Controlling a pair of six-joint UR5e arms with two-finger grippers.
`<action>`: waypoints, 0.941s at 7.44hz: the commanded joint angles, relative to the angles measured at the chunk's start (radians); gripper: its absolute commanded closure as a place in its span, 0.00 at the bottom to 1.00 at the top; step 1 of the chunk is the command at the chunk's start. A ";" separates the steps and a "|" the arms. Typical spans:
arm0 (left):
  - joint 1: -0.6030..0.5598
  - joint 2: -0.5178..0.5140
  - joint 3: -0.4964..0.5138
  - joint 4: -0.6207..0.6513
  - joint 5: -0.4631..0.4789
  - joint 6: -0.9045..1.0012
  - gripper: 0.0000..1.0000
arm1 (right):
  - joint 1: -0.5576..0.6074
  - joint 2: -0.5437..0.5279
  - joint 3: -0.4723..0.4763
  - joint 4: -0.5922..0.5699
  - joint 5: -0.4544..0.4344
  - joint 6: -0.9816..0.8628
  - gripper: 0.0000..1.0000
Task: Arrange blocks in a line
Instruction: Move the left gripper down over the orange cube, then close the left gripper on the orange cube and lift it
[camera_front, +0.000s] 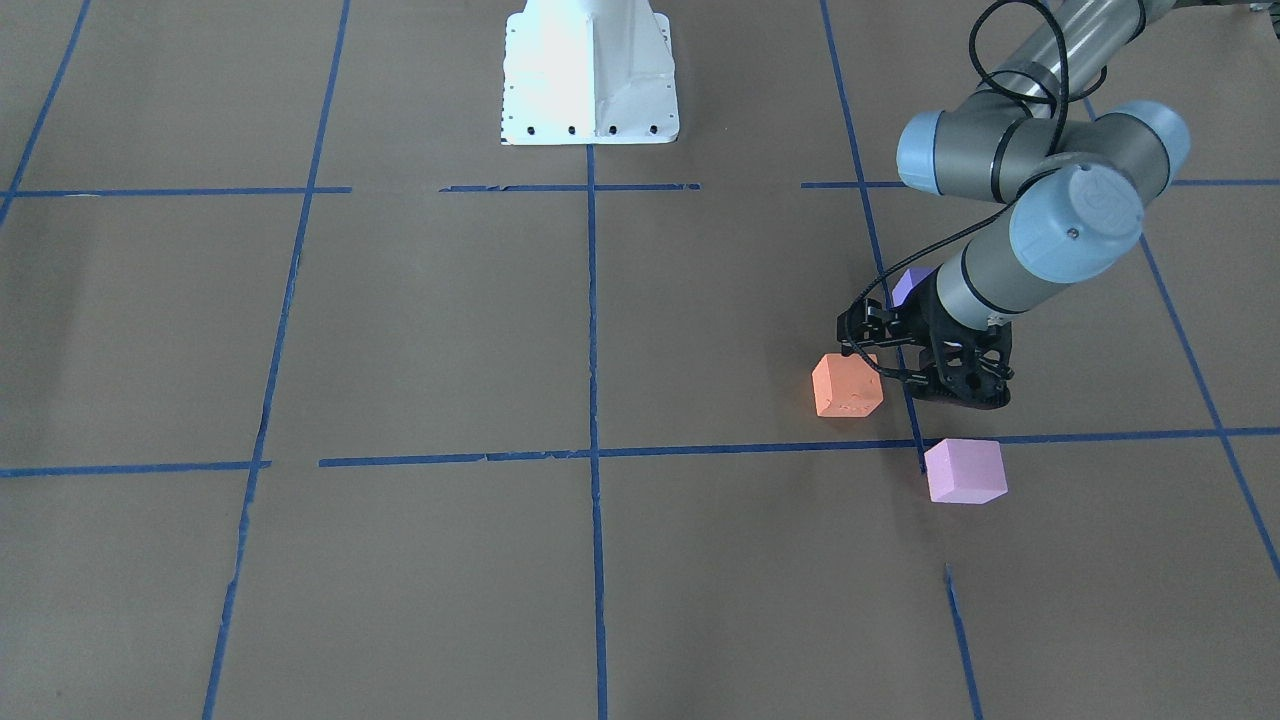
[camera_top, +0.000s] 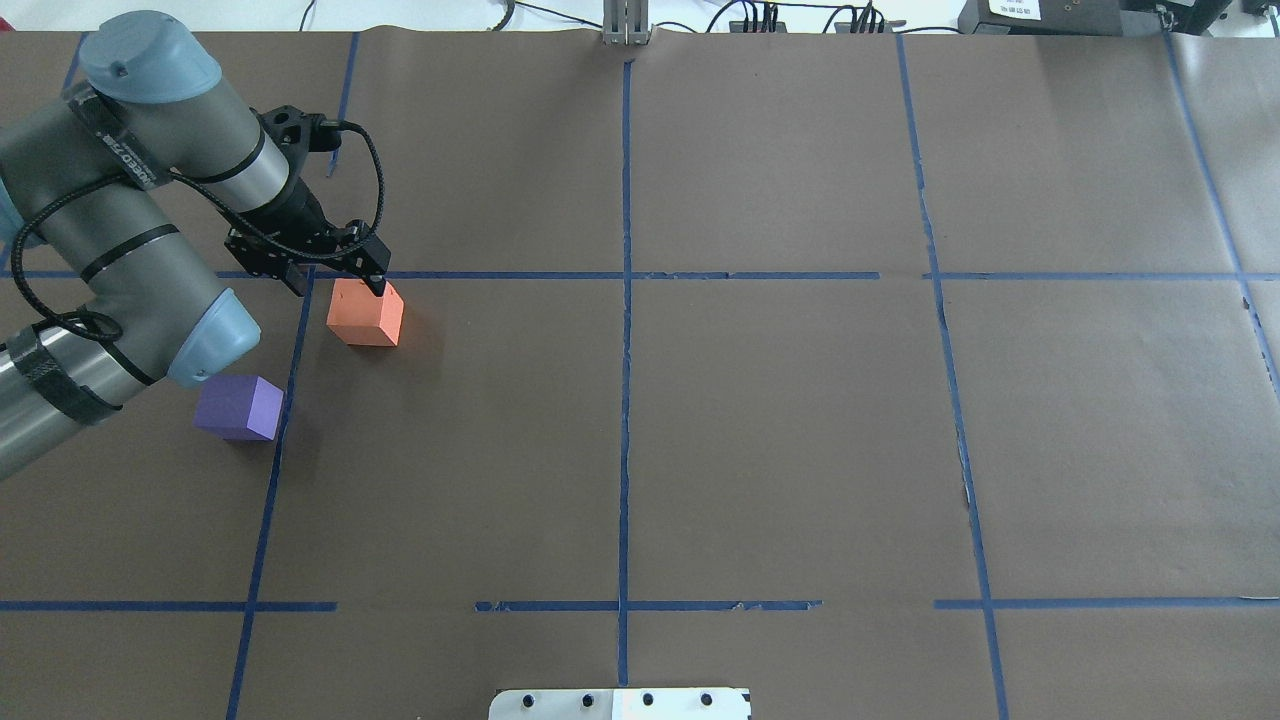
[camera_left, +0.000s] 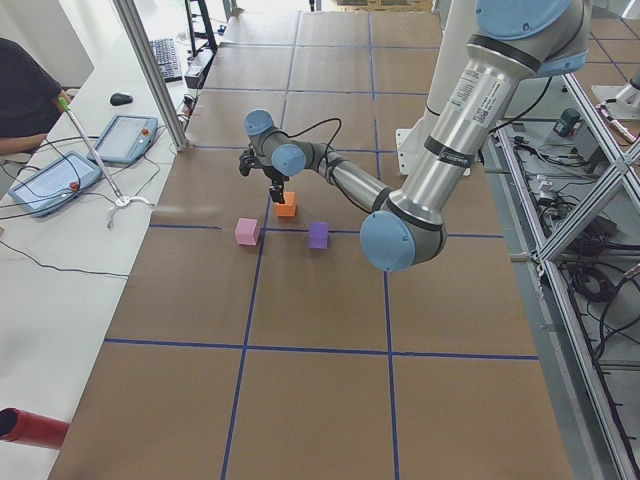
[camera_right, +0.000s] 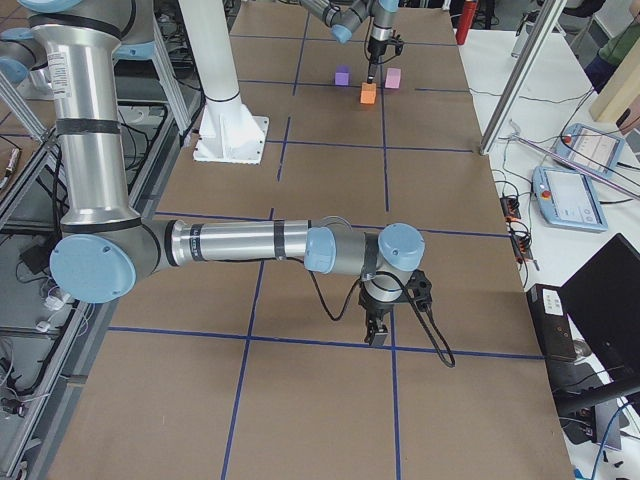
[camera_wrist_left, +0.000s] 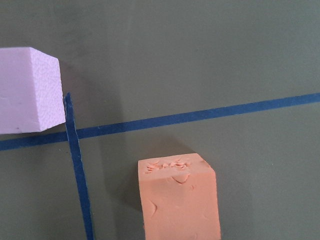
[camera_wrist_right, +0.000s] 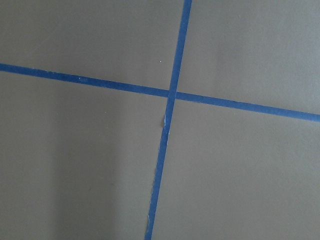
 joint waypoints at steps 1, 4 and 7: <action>0.015 -0.002 0.007 -0.022 0.000 -0.155 0.00 | 0.000 0.002 0.000 0.000 0.000 0.000 0.00; 0.025 0.001 0.013 -0.033 0.020 -0.186 0.00 | 0.000 0.000 0.000 0.000 0.000 0.000 0.00; 0.052 0.013 0.023 -0.111 0.107 -0.199 0.00 | 0.000 0.000 0.000 0.000 0.000 0.000 0.00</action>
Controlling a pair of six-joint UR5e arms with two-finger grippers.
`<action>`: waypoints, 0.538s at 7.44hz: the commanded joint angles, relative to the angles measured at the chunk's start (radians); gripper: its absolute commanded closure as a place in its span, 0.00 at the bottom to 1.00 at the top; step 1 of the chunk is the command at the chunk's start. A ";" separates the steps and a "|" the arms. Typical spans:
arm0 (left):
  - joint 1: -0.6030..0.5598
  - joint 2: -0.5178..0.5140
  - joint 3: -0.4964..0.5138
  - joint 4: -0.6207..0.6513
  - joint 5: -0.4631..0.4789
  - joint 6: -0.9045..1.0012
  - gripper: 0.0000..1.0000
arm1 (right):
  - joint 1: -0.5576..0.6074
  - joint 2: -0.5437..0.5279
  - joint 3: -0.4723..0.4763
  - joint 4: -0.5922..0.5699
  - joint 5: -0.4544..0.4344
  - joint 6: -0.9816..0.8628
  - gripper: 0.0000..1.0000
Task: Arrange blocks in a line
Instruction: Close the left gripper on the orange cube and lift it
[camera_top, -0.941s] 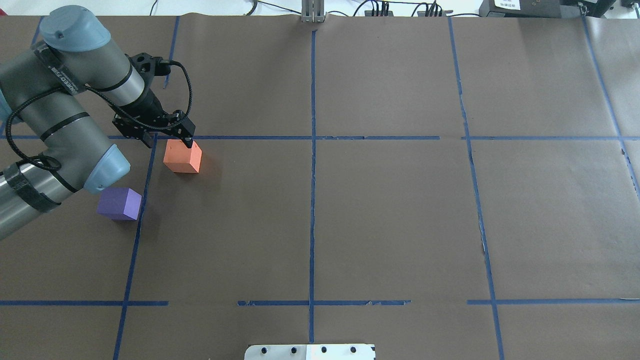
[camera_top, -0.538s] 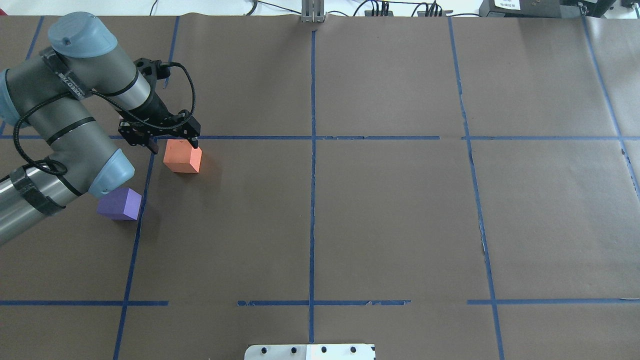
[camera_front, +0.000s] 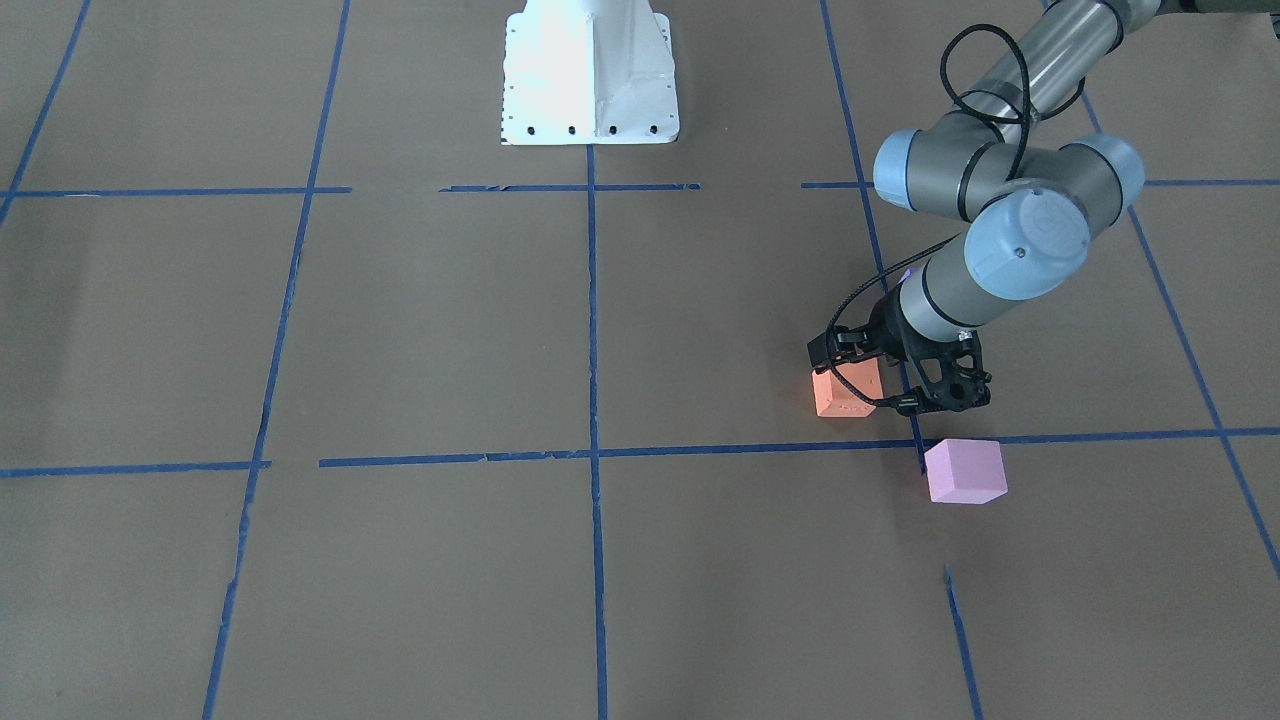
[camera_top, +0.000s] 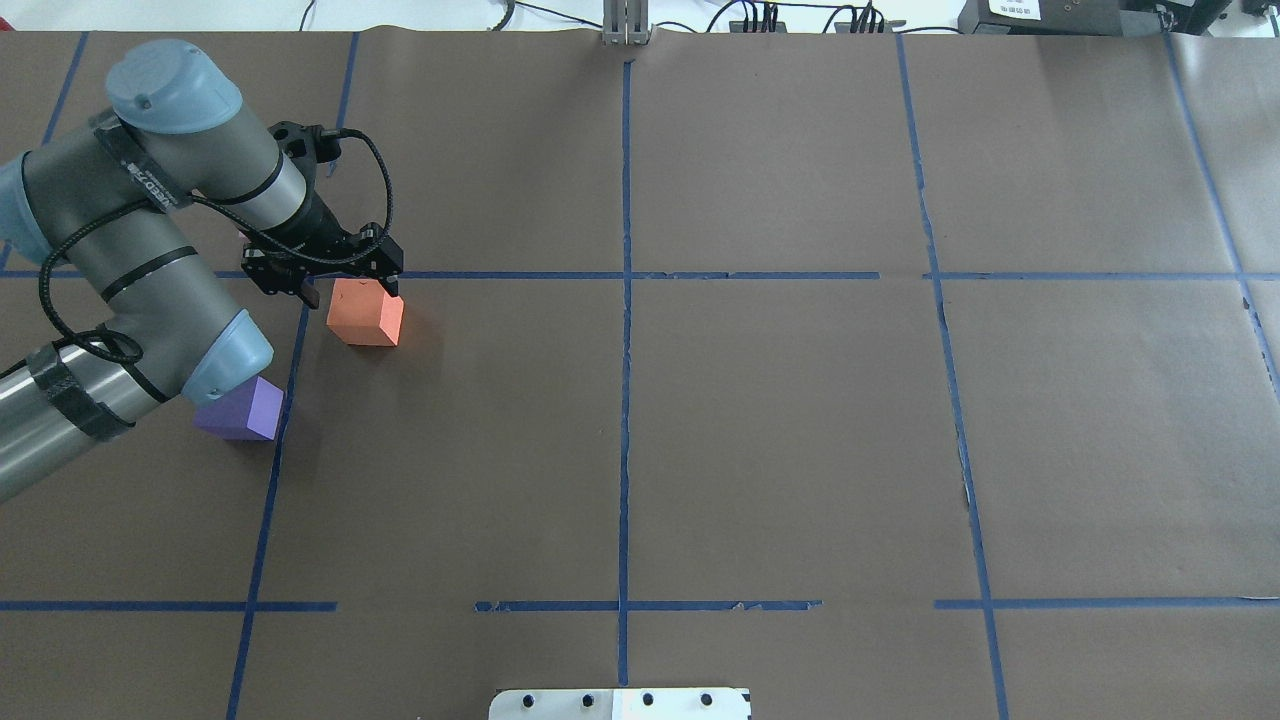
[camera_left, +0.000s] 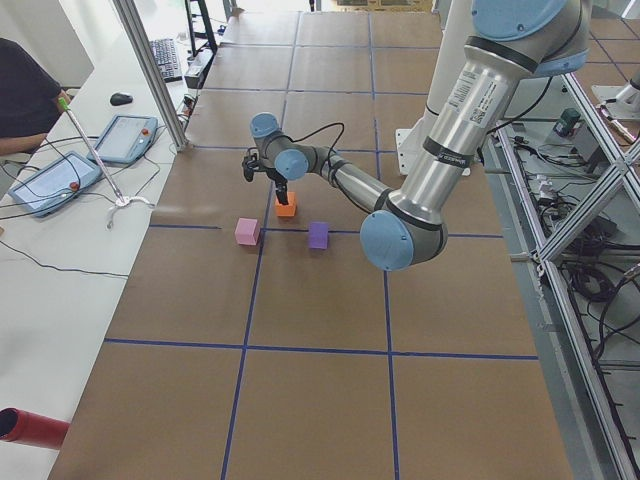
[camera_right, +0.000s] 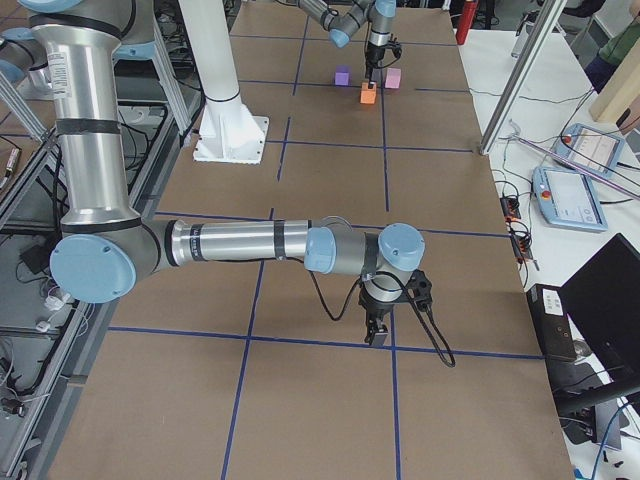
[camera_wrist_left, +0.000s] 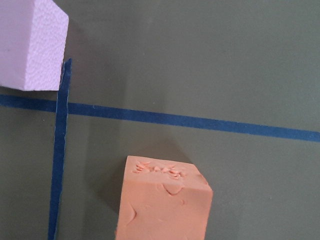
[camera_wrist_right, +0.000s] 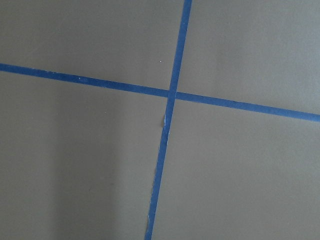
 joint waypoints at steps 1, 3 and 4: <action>0.038 0.012 0.002 -0.044 0.058 0.004 0.00 | 0.000 0.000 0.000 0.000 0.000 0.000 0.00; 0.038 0.017 0.000 -0.035 0.066 0.062 0.00 | 0.000 0.000 0.000 0.000 0.000 0.000 0.00; 0.041 0.021 0.004 -0.030 0.082 0.073 0.00 | 0.000 0.000 0.000 0.000 0.000 0.000 0.00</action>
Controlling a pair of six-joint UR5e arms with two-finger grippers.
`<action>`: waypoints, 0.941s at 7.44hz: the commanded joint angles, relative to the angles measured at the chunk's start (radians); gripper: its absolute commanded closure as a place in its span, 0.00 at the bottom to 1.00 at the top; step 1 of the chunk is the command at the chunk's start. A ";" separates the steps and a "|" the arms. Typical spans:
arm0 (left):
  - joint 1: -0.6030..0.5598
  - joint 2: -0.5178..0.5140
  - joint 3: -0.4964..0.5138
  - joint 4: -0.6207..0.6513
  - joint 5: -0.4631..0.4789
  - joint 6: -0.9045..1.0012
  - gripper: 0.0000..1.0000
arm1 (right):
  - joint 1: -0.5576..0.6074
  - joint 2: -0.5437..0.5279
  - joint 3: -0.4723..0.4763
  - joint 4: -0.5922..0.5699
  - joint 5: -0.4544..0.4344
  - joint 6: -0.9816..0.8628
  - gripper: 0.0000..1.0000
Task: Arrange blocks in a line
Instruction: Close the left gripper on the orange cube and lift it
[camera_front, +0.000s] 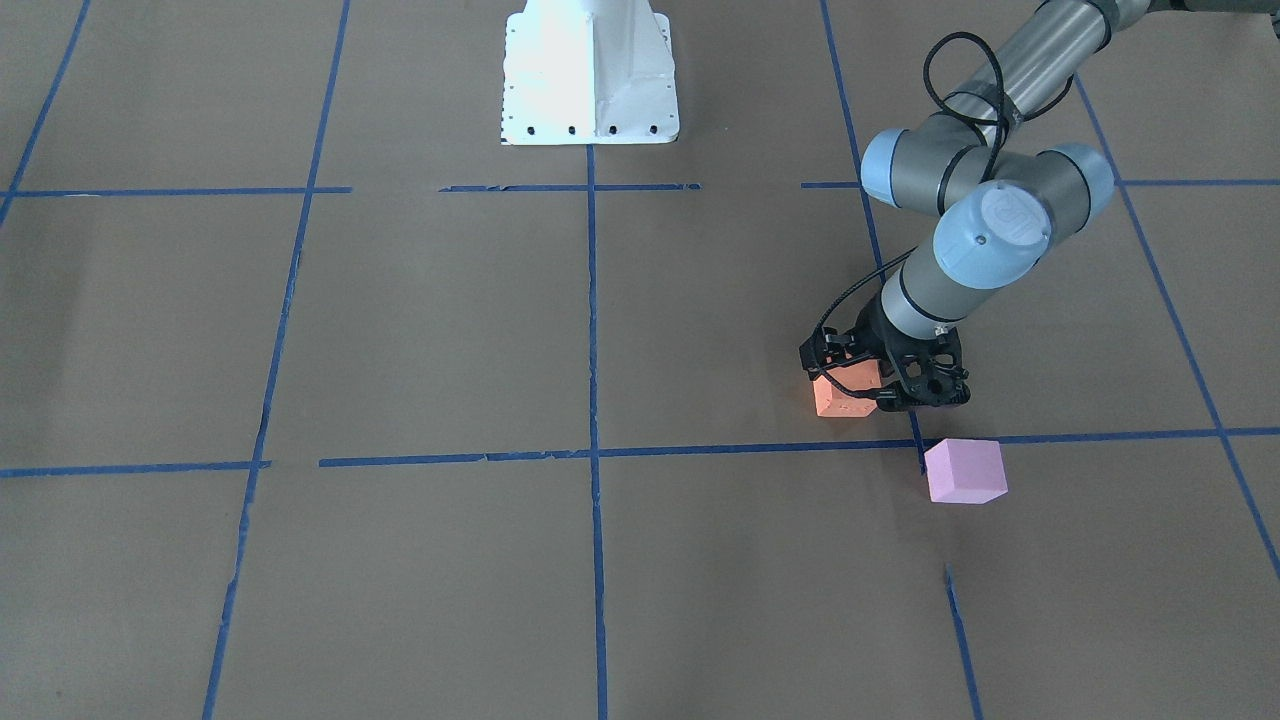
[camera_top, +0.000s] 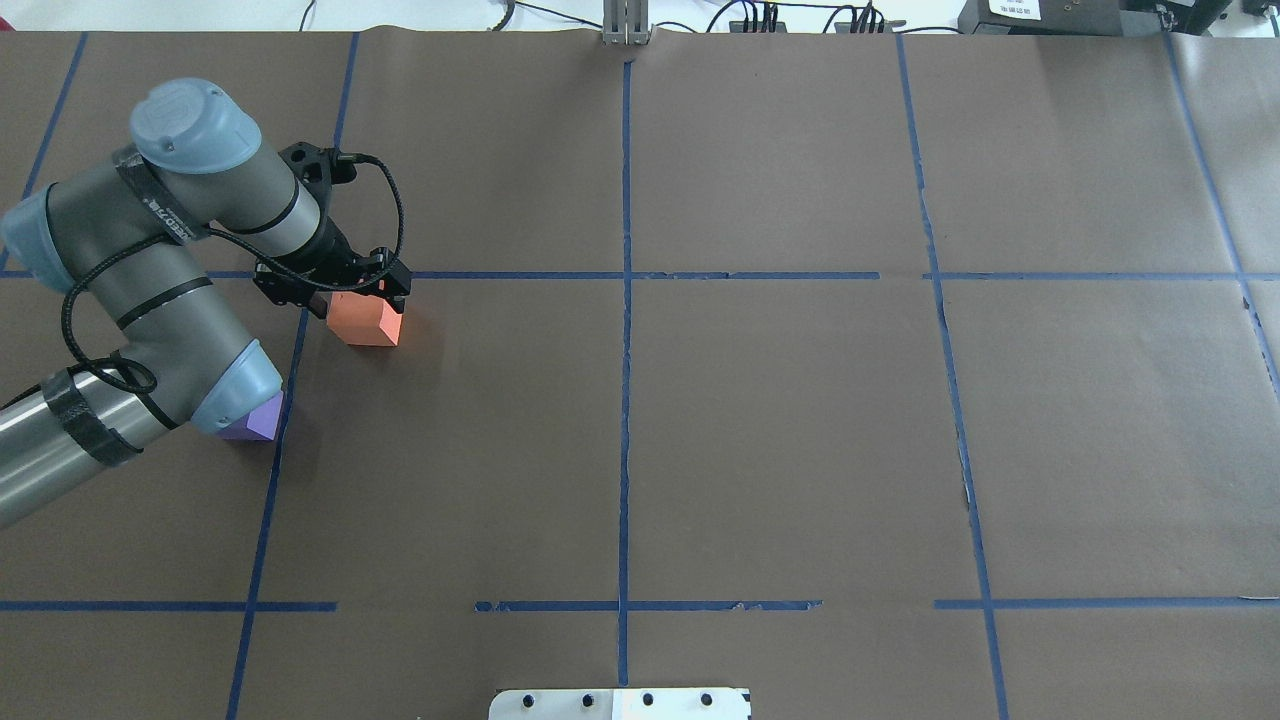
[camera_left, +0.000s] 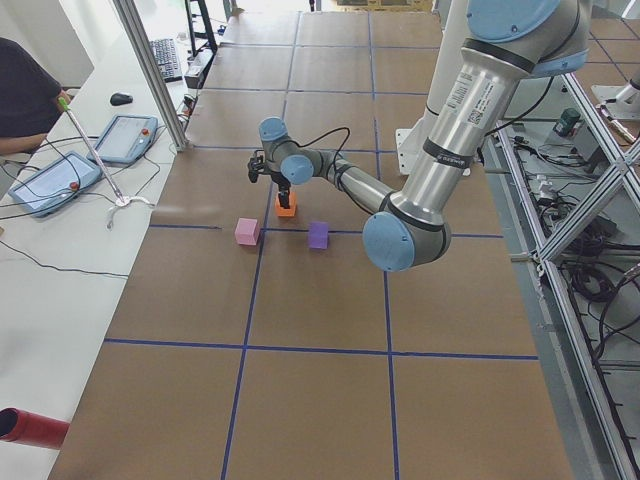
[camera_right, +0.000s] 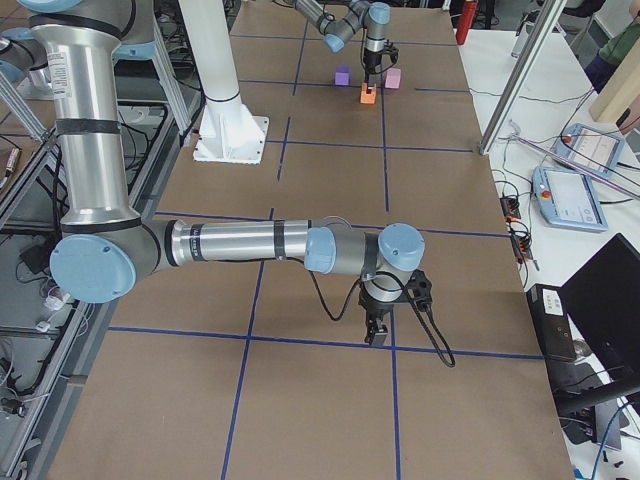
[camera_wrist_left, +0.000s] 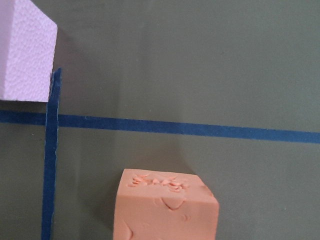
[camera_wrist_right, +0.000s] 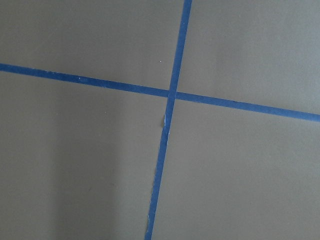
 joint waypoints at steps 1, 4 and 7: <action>0.007 0.001 0.015 0.004 0.016 0.024 0.00 | 0.000 0.000 0.000 0.000 0.000 0.000 0.00; 0.013 -0.009 0.029 0.000 0.013 0.023 0.05 | 0.000 0.000 0.000 0.000 0.000 0.000 0.00; 0.017 -0.010 0.038 -0.005 0.010 0.022 0.24 | 0.000 0.000 0.000 0.000 0.000 0.000 0.00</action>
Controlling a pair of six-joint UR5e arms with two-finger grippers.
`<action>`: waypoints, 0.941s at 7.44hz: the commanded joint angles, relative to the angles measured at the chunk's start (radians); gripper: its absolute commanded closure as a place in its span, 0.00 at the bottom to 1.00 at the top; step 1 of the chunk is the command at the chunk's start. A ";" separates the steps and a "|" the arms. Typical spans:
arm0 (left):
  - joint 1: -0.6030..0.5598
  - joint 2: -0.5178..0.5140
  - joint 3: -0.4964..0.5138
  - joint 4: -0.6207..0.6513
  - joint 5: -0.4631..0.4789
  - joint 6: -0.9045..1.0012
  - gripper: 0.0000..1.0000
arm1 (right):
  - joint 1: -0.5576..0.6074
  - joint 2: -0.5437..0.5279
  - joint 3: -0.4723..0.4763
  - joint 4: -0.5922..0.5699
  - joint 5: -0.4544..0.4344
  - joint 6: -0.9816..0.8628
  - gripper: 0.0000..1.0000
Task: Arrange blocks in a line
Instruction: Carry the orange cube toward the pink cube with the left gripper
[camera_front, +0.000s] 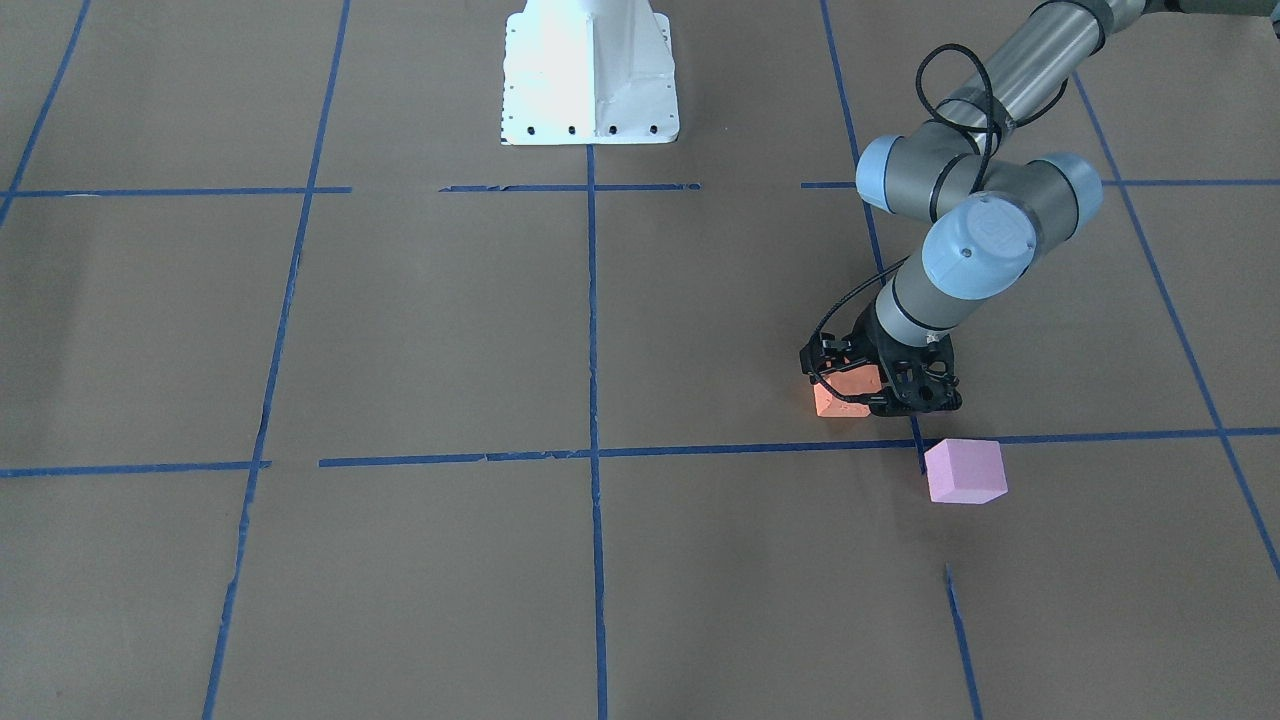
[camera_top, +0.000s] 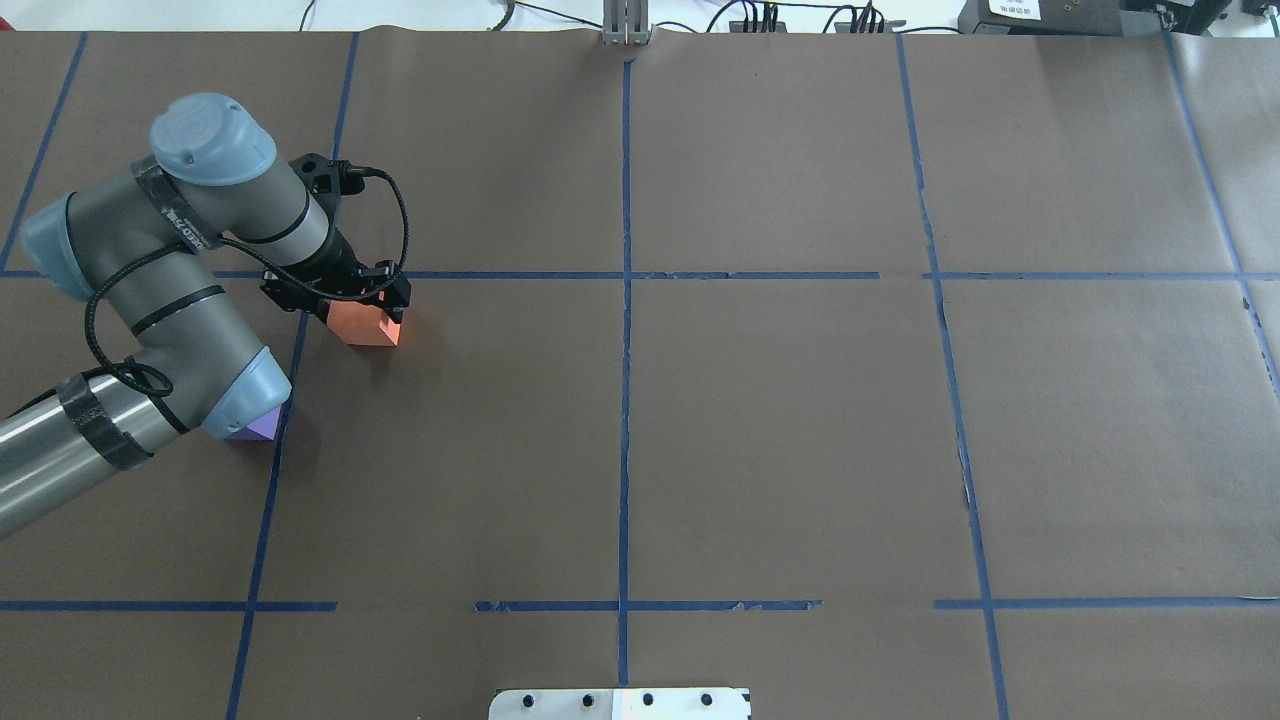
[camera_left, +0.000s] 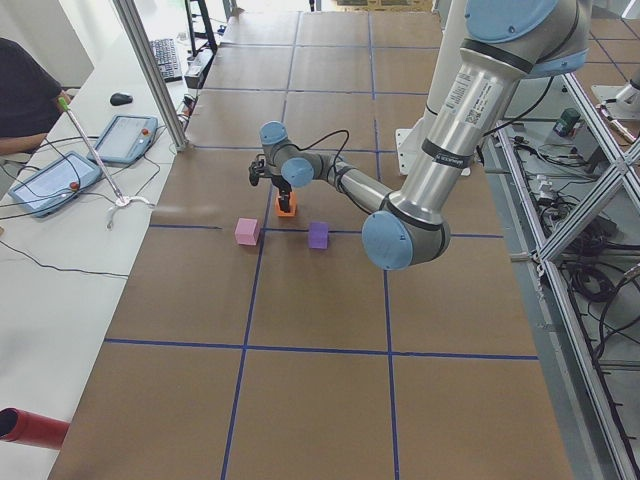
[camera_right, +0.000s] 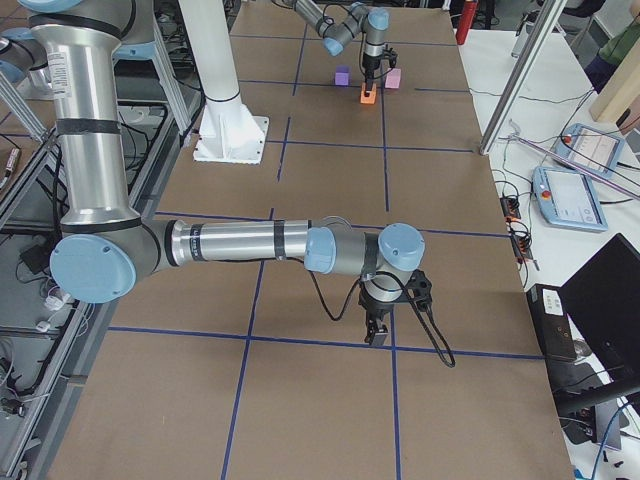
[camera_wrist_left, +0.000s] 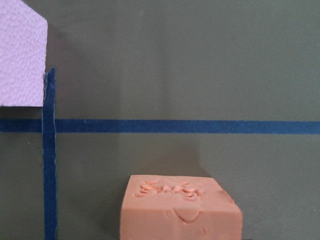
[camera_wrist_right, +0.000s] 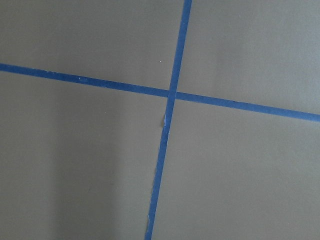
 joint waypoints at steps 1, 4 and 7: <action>0.003 0.000 0.003 -0.004 -0.003 0.002 0.36 | 0.000 0.000 0.000 0.000 0.000 0.000 0.00; -0.066 0.012 -0.079 0.013 0.000 0.002 0.74 | 0.000 0.000 0.000 0.000 0.000 0.000 0.00; -0.239 0.124 -0.260 0.215 0.008 0.267 0.75 | 0.000 0.000 0.000 0.000 0.000 0.000 0.00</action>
